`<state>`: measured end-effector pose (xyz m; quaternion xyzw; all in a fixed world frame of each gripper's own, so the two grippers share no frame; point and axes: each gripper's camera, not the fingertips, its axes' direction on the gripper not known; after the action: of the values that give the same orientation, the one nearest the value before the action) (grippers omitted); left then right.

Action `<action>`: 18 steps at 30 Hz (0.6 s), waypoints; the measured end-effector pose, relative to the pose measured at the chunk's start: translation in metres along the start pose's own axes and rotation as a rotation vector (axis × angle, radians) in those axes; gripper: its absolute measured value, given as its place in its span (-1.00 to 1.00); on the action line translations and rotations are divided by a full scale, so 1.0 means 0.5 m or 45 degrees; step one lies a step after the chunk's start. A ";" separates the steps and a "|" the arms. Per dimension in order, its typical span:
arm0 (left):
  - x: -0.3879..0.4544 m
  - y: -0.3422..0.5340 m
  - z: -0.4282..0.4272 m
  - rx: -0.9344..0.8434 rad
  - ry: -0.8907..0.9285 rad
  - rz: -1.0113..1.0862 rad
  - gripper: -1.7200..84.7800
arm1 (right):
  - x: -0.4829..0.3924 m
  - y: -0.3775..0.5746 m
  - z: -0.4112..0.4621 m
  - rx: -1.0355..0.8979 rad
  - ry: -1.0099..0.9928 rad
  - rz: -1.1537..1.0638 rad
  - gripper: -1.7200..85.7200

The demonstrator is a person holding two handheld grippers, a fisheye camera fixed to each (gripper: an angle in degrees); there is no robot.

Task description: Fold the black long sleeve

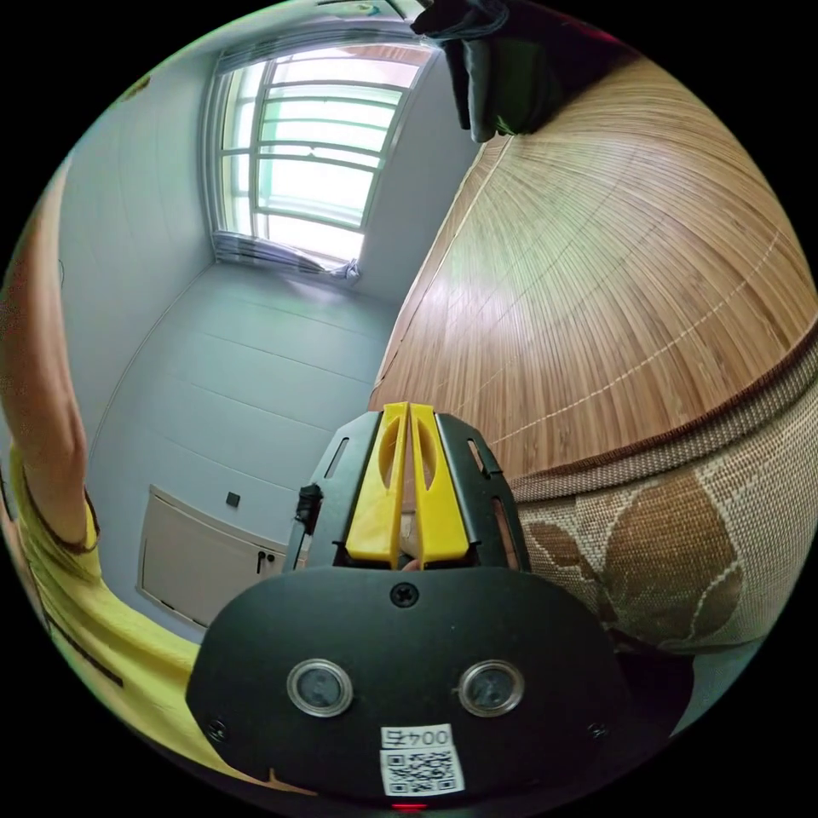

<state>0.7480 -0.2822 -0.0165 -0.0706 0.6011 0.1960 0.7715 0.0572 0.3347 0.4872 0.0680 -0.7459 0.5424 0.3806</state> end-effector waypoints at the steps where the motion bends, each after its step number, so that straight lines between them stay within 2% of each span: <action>1: -0.018 -0.012 -0.119 0.105 -0.030 -0.003 -0.91 | -0.002 0.006 0.005 -0.002 -0.001 -0.012 -0.98; 2: -0.024 -0.015 -0.181 0.159 -0.039 0.000 -0.91 | -0.004 0.009 0.009 -0.004 -0.003 -0.020 -0.98; 4: -0.023 0.002 -0.427 0.362 -0.073 0.029 -0.91 | -0.019 0.027 0.026 -0.036 -0.014 -0.062 -0.97; 7: 0.022 0.086 -0.689 0.478 -0.213 0.138 -0.92 | -0.046 0.060 0.046 -0.072 -0.019 -0.104 -0.97; 9: 0.027 0.165 -0.810 0.481 -0.263 0.110 -0.92 | -0.073 0.083 0.054 -0.076 -0.011 -0.149 -0.97; 12: -0.003 0.350 -0.960 0.420 -0.434 -0.054 -0.91 | -0.131 0.140 0.070 -0.069 0.054 -0.225 -0.94; 14: -0.034 0.476 -1.001 0.312 -0.560 -0.146 -0.92 | -0.173 0.178 0.088 -0.088 0.149 -0.274 -0.88; 18: -0.153 0.819 -1.028 -0.034 -0.956 -0.557 -0.91 | -0.262 0.249 0.130 -0.091 0.400 -0.395 -0.81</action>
<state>0.1117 -0.1021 -0.0290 -0.1300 0.2472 0.0478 0.9590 0.0531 0.2881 0.3008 0.0831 -0.6769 0.4544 0.5731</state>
